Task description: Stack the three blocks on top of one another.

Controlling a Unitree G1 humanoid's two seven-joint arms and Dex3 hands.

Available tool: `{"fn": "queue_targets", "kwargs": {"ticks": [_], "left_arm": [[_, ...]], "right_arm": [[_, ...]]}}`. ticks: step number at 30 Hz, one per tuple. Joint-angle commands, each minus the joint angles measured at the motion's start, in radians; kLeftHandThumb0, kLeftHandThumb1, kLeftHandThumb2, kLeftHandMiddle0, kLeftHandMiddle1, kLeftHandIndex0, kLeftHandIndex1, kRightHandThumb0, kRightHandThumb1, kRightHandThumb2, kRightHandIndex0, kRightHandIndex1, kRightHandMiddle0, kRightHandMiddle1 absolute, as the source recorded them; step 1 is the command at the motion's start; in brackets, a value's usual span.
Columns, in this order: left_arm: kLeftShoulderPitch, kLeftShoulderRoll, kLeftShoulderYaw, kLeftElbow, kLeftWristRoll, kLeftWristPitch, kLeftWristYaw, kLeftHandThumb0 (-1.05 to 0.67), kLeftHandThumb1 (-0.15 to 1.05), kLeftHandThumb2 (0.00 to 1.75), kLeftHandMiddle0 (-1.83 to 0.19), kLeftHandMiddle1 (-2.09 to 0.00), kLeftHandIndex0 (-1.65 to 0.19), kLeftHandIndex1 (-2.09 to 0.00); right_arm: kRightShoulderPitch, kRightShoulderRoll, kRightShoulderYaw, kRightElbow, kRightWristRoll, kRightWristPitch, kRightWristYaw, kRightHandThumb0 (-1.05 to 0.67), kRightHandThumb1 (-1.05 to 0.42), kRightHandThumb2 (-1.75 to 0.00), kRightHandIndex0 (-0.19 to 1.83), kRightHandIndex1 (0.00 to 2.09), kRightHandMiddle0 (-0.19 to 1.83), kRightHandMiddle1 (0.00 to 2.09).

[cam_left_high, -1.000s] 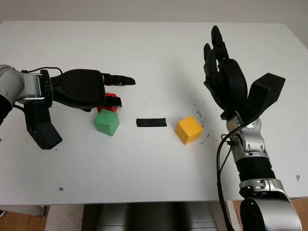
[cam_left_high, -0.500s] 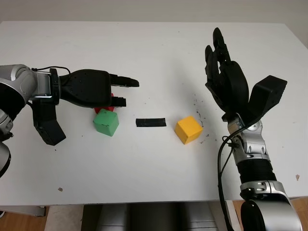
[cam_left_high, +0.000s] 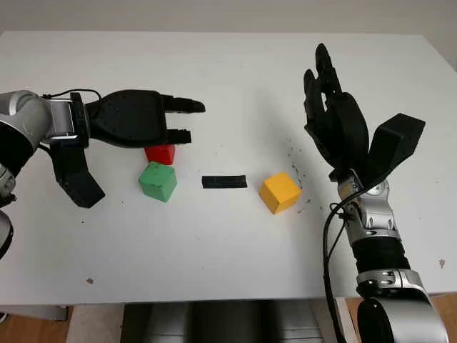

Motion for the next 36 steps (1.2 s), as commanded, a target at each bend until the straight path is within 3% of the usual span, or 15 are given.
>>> {"fn": "queue_targets", "kwargs": {"ticks": [1, 4, 7, 12, 17, 20, 28, 36], "left_arm": [[0.022, 0.032, 0.069, -0.034, -0.078, -0.009, -0.074, -0.35, 0.91, 0.05, -0.22, -0.07, -0.40, -1.35], [0.058, 0.036, 0.182, -0.076, -0.259, -0.022, -0.270, -0.38, 0.94, 0.06, -0.18, -0.05, -0.39, -1.36], [0.090, 0.033, 0.267, -0.113, -0.381, -0.021, -0.396, -0.37, 0.94, 0.06, -0.18, -0.05, -0.40, -1.39], [0.129, 0.029, 0.350, -0.169, -0.484, 0.005, -0.563, -0.37, 0.96, 0.06, -0.16, -0.04, -0.36, -1.43], [0.158, 0.026, 0.405, -0.200, -0.542, 0.014, -0.661, -0.36, 0.97, 0.06, -0.16, -0.05, -0.33, -1.45], [0.182, 0.000, 0.465, -0.196, -0.671, 0.031, -0.780, -0.35, 0.96, 0.05, -0.17, -0.05, -0.33, -1.47], [0.228, -0.099, 0.597, -0.347, -0.988, 0.276, -1.172, -0.40, 1.00, 0.06, -0.12, -0.04, -0.30, -1.48], [0.278, -0.187, 0.640, -0.499, -1.101, 0.537, -1.363, -0.43, 1.01, 0.05, -0.08, -0.04, -0.26, -1.53]], "right_arm": [[0.009, -0.003, -0.002, -0.021, 0.004, 0.003, 0.002, -0.75, -1.05, -0.62, -0.18, 0.01, -0.17, 0.00], [0.010, -0.002, 0.002, -0.026, -0.001, 0.004, -0.001, -0.75, -1.05, -0.62, -0.18, 0.01, -0.18, 0.00], [0.012, -0.003, 0.003, -0.032, 0.004, 0.015, 0.003, -0.74, -1.05, -0.62, -0.19, 0.00, -0.19, 0.00], [0.010, 0.001, 0.005, -0.035, 0.001, 0.021, -0.001, -0.74, -1.05, -0.64, -0.19, 0.00, -0.19, 0.00], [0.006, 0.000, 0.006, -0.029, 0.002, 0.021, 0.003, -0.74, -1.05, -0.64, -0.19, 0.00, -0.19, 0.00], [0.005, 0.000, 0.007, -0.029, -0.001, 0.023, 0.000, -0.74, -1.05, -0.64, -0.19, 0.00, -0.19, 0.00], [0.004, 0.007, 0.007, -0.024, 0.003, 0.016, 0.002, -0.72, -1.05, -0.64, -0.19, 0.00, -0.19, 0.00], [0.012, 0.012, 0.012, -0.027, -0.006, 0.004, -0.007, -0.72, -1.05, -0.65, -0.19, 0.00, -0.19, 0.00]]}}
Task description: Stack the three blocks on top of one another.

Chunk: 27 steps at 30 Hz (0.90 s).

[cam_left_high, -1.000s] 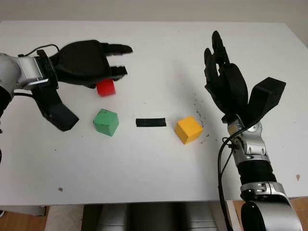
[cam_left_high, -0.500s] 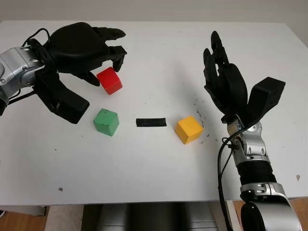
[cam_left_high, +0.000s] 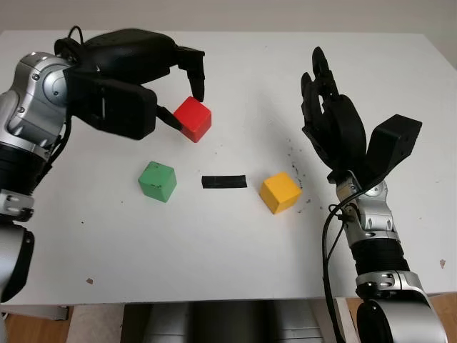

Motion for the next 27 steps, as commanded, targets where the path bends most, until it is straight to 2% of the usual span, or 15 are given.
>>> {"fn": "queue_targets", "kwargs": {"ticks": [1, 5, 11, 18, 24, 27], "left_arm": [[0.016, -0.020, 0.031, -0.044, -0.029, 0.050, -0.024, -0.43, 1.00, 0.05, -0.09, -0.05, -0.28, -1.52], [0.042, -0.056, 0.044, -0.118, -0.060, 0.172, -0.053, -0.43, 1.00, 0.05, -0.11, -0.06, -0.26, -1.57], [0.083, -0.103, 0.052, -0.259, -0.054, 0.439, -0.067, -0.41, 1.01, 0.06, -0.07, -0.04, -0.14, -1.66], [0.116, -0.173, 0.041, -0.385, -0.028, 0.757, -0.040, -0.38, 1.00, 0.05, -0.09, -0.06, -0.17, -1.69], [0.139, -0.218, 0.024, -0.421, -0.008, 0.871, 0.015, -0.37, 1.02, 0.06, -0.07, -0.05, -0.14, -1.78], [0.143, -0.220, 0.001, -0.444, 0.010, 0.926, 0.010, -0.36, 1.04, 0.06, -0.06, -0.05, -0.12, -1.75]], "right_arm": [[0.005, 0.006, 0.001, -0.014, -0.001, -0.010, -0.004, -0.72, -1.05, -0.65, -0.19, 0.00, -0.19, 0.00], [0.012, 0.007, 0.001, -0.023, -0.004, -0.010, -0.014, -0.72, -1.05, -0.64, -0.19, 0.00, -0.19, 0.00], [0.020, 0.012, 0.002, -0.027, -0.007, -0.017, -0.024, -0.72, -1.05, -0.64, -0.19, 0.00, -0.19, 0.00], [0.022, 0.026, 0.008, -0.038, -0.007, -0.004, -0.050, -0.71, -1.05, -0.63, -0.19, 0.00, -0.19, 0.00], [0.030, 0.031, 0.010, -0.050, -0.005, -0.002, -0.058, -0.71, -1.05, -0.62, -0.19, 0.00, -0.19, 0.00], [0.037, 0.032, 0.011, -0.062, -0.006, 0.002, -0.063, -0.70, -1.05, -0.63, -0.19, 0.00, -0.19, 0.00]]}}
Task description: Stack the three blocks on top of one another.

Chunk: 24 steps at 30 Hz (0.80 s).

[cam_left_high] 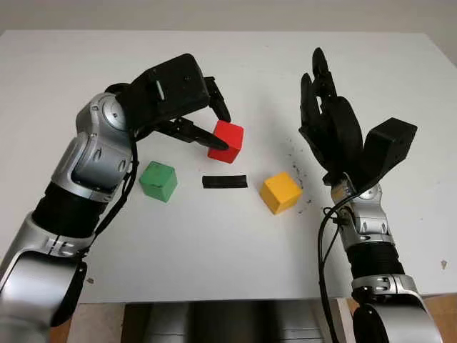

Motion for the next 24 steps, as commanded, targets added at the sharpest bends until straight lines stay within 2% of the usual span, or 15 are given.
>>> {"fn": "queue_targets", "kwargs": {"ticks": [1, 8, 13, 20, 24], "left_arm": [[0.007, -0.005, -0.013, -0.035, 0.007, 0.026, 0.001, -0.35, 1.04, 0.06, -0.07, -0.05, -0.13, -1.73], [0.042, -0.024, -0.032, -0.073, 0.017, 0.094, 0.033, -0.36, 1.04, 0.05, -0.11, -0.07, -0.15, -1.71], [0.077, -0.030, -0.020, -0.077, -0.008, 0.071, 0.048, -0.36, 1.04, 0.06, -0.12, -0.07, -0.15, -1.71], [0.102, -0.052, -0.026, -0.088, -0.028, 0.114, 0.058, -0.36, 1.05, 0.06, -0.11, -0.06, -0.13, -1.73], [0.124, -0.056, -0.033, -0.095, -0.036, 0.098, 0.069, -0.37, 1.04, 0.05, -0.12, -0.06, -0.14, -1.78]], "right_arm": [[0.015, 0.003, -0.001, -0.026, 0.001, 0.007, -0.001, -0.70, -1.05, -0.64, -0.19, 0.00, -0.19, 0.00], [0.022, 0.002, 0.001, -0.036, 0.001, 0.011, 0.003, -0.70, -1.05, -0.64, -0.19, 0.00, -0.19, 0.00], [0.026, 0.004, 0.000, -0.042, -0.002, 0.011, -0.002, -0.70, -1.05, -0.63, -0.19, 0.00, -0.19, 0.00], [0.030, -0.001, -0.003, -0.054, 0.001, 0.022, -0.001, -0.71, -1.05, -0.64, -0.19, 0.00, -0.19, 0.00], [0.031, -0.003, -0.004, -0.055, 0.003, 0.020, 0.007, -0.69, -1.05, -0.64, -0.19, 0.00, -0.19, 0.00]]}}
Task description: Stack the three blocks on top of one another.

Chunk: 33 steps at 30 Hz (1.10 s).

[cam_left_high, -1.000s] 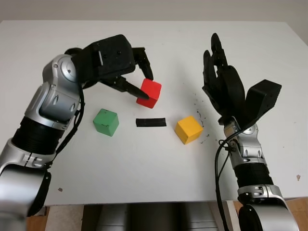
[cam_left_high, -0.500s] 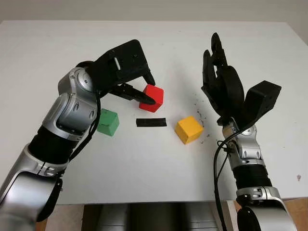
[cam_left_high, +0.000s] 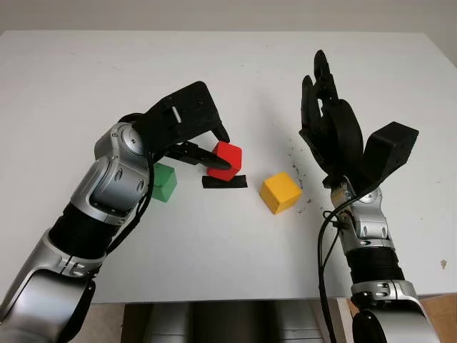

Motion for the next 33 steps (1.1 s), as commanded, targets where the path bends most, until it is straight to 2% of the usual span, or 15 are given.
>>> {"fn": "queue_targets", "kwargs": {"ticks": [1, 24, 25, 29, 33], "left_arm": [[0.014, -0.002, -0.008, -0.024, -0.001, -0.010, 0.010, -0.38, 1.04, 0.05, -0.12, -0.06, -0.14, -1.78], [0.064, -0.010, -0.025, 0.009, 0.004, -0.091, 0.056, -0.42, 1.03, 0.05, -0.11, -0.06, -0.17, -1.75], [0.062, -0.011, -0.024, 0.003, 0.006, -0.078, 0.055, -0.42, 1.03, 0.05, -0.10, -0.06, -0.16, -1.71], [0.057, -0.002, -0.030, -0.008, 0.007, -0.062, 0.039, -0.44, 0.98, 0.05, -0.07, -0.04, 0.07, -1.34], [0.053, 0.016, -0.036, -0.022, 0.007, -0.044, 0.006, -0.47, 0.98, 0.05, 0.04, -0.02, 0.15, -1.09]], "right_arm": [[0.007, -0.007, -0.004, -0.019, 0.003, 0.002, 0.004, -0.70, -1.05, -0.64, -0.19, 0.00, -0.19, 0.00], [0.013, -0.018, -0.006, -0.044, -0.006, 0.028, -0.003, -0.72, -1.05, -0.62, -0.19, 0.00, -0.19, 0.00], [0.011, -0.018, -0.005, -0.041, -0.007, 0.028, -0.004, -0.72, -1.05, -0.62, -0.19, 0.00, -0.19, 0.00], [0.007, -0.017, -0.003, -0.033, -0.007, 0.030, -0.004, -0.72, -1.05, -0.60, -0.18, 0.01, -0.18, 0.00], [0.006, -0.018, -0.003, -0.029, -0.006, 0.032, -0.001, -0.70, -1.05, -0.61, -0.18, 0.01, -0.18, 0.00]]}}
